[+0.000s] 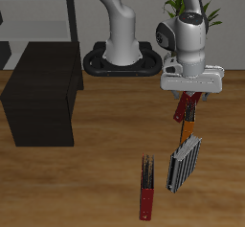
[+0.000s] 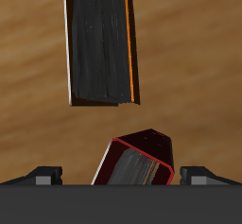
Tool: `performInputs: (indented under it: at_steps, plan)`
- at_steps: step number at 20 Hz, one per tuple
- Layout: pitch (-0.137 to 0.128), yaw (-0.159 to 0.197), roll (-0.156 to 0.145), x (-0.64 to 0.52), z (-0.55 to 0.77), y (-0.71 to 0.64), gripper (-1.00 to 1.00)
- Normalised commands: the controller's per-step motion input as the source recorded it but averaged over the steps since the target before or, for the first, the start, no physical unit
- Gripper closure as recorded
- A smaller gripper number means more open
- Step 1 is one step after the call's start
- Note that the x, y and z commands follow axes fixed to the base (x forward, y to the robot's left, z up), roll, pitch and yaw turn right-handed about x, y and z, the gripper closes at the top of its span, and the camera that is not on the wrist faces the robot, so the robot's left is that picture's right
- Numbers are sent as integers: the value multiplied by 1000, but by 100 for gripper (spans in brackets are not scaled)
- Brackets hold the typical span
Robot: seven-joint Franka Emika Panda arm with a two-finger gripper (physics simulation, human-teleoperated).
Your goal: Place the left red book in the top region of the shelf
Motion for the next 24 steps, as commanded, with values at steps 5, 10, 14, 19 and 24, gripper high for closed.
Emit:
performInputs:
  at_steps: [5, 10, 14, 19, 24]
  plan:
    - [-35, 0, -55, -49, 77, -144, 100]
    - [-32, 18, 2, -75, 169, -99, 100]
    - [-13, 32, -43, -90, 218, -274, 100]
    - [-31, 52, -55, -86, 346, -344, 100]
    - [-64, 97, -81, -65, 419, -335, 100]
